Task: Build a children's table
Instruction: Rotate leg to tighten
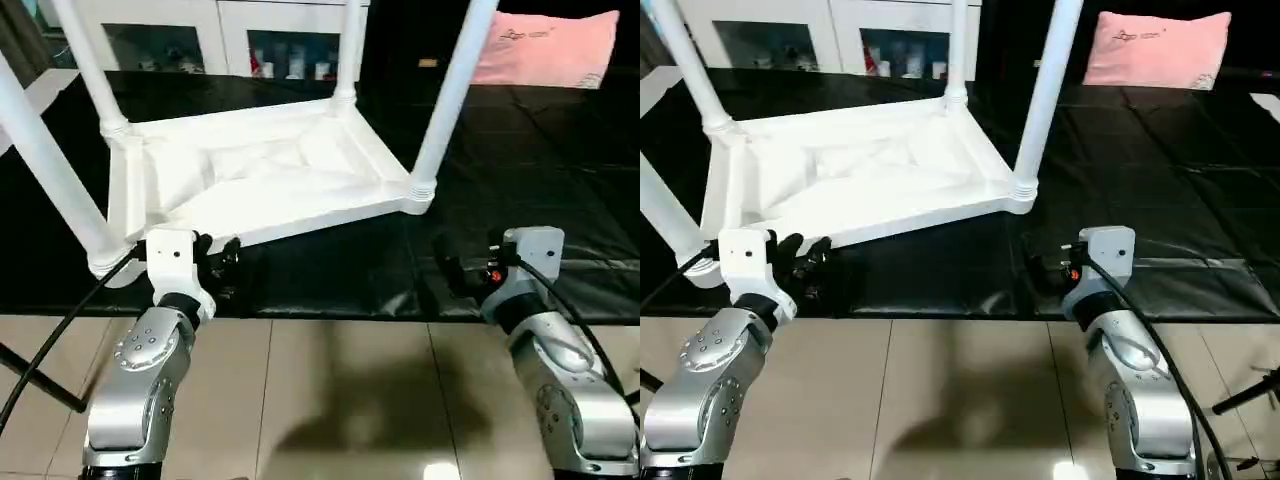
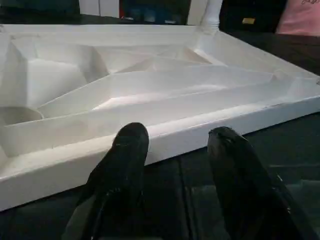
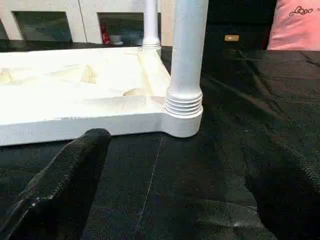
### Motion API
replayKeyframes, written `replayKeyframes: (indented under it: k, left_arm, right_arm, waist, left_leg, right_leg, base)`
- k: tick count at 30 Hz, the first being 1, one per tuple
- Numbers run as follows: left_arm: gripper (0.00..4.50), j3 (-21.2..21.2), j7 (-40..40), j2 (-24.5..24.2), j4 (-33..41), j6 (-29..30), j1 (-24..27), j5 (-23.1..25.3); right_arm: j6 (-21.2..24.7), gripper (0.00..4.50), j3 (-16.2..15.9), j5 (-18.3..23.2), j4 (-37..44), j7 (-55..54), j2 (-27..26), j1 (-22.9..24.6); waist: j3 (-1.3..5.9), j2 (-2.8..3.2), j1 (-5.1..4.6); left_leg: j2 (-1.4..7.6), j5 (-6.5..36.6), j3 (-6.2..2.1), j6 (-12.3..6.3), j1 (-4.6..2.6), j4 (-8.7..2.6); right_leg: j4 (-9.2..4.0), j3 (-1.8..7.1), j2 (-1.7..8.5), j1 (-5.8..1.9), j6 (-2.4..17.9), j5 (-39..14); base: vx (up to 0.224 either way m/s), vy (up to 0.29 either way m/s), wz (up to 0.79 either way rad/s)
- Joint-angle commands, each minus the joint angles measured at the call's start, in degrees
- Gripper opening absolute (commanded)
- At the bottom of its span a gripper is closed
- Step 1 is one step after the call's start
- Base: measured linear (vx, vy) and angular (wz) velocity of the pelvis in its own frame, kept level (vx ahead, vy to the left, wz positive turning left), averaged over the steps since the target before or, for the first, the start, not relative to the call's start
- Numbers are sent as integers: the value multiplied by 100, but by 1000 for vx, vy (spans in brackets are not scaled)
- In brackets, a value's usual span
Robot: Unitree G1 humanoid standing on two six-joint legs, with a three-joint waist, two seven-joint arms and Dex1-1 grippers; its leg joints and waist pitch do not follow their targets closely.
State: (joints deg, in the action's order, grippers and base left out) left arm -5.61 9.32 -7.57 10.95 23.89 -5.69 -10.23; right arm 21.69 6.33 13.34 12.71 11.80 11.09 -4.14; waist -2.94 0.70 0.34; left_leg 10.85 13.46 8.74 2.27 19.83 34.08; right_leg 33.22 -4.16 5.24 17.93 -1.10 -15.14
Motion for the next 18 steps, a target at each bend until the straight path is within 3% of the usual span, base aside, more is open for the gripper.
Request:
replayKeyframes:
  k: [1, 6, 8, 11, 18]
  left_arm:
    - [223, 34, 16, 7, 79, 60, -59, -25]
    - [223, 41, 22, 9, 86, 62, -59, -41]
    - [223, 46, 31, 14, 102, 72, -58, -58]
    - [223, 49, 28, 12, 110, 77, -60, -71]
    - [223, 48, 22, 18, 123, 84, -71, -89]
  right_arm:
    - [-58, 450, 48, 5, -33, 77, 91, -39]
    - [-49, 450, 36, 0, -32, 120, 124, -35]
    - [-44, 450, 19, 7, -14, 163, 142, -18]
    - [-47, 450, 1, 3, -5, 178, 157, -13]
    - [-43, 450, -21, -5, 6, 216, 176, -15]
  waist:
    - [444, 25, 10]
    - [413, 22, 5]
    - [358, 23, -5]
    - [382, 33, -16]
    - [435, 25, -11]
  left_leg:
    - [16, -685, 19, -1598, -102, -255]
    - [40, -305, 42, -1371, -102, -287]
    - [68, 189, 64, -1103, -129, -342]
    - [62, 450, 61, -825, -151, -370]
    - [1, 172, 59, -980, -127, -340]
  right_leg:
    - [-172, 77, 21, -341, 1543, 246]
    - [-223, 87, 43, -357, 1535, -109]
    - [-286, 95, 58, -361, 1540, -542]
    - [-316, 106, 46, -413, 1473, -672]
    - [-302, 116, 17, -476, 1381, -339]
  base:
    - [0, 0, 0]
    - [0, 0, 0]
    - [0, 0, 0]
    - [0, 0, 0]
    - [0, 0, 0]
